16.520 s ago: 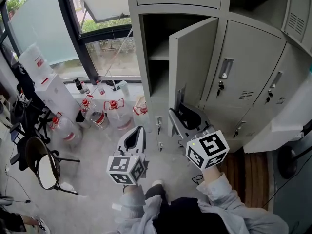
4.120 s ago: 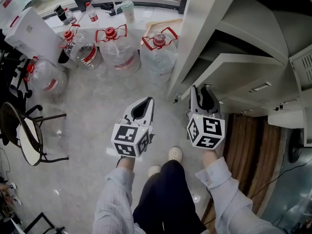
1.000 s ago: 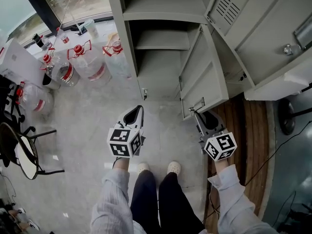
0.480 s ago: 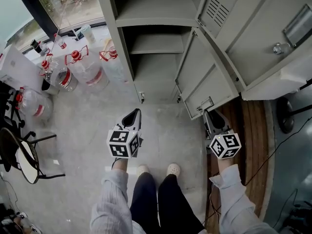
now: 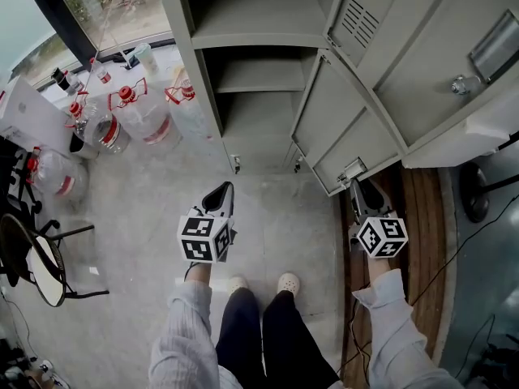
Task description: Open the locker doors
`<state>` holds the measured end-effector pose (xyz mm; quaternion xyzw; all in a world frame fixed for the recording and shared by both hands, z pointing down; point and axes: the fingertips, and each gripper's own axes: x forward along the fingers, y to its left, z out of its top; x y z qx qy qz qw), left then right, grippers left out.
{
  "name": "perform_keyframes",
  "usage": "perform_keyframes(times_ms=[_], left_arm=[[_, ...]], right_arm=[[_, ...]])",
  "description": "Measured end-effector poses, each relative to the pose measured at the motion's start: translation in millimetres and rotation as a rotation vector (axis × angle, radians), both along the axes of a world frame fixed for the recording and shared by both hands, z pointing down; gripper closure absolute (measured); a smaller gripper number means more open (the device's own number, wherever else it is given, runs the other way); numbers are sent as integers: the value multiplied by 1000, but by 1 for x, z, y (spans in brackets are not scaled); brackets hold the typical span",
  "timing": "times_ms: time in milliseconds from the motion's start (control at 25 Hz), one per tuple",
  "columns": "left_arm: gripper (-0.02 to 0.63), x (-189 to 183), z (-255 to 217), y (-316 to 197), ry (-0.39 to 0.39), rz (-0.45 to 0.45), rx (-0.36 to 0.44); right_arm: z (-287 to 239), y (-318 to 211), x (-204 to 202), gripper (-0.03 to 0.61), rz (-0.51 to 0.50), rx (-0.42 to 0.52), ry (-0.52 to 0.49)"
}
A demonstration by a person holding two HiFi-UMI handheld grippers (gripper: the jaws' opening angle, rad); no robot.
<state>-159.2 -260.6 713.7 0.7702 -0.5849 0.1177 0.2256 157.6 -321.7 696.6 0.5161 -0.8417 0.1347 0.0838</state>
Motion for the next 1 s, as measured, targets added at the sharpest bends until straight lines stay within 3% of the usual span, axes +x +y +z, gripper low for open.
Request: perform_keyframes(times_ms=[240,480,720,1000], left_arm=[[601,-3,-7,2,-5,2,-12],[601,-5,-20,6,0,4,-14],[601,0,-49,16,45,13,1],[601,3,-87,32,101,0,20]], right_arm=[[1,2,4,477,35,-39,-38],[-12,8,7,477,69,-34,-10],[-52,40,22,474,139,3,-76],[-115,79,7,474,128,47,-143]])
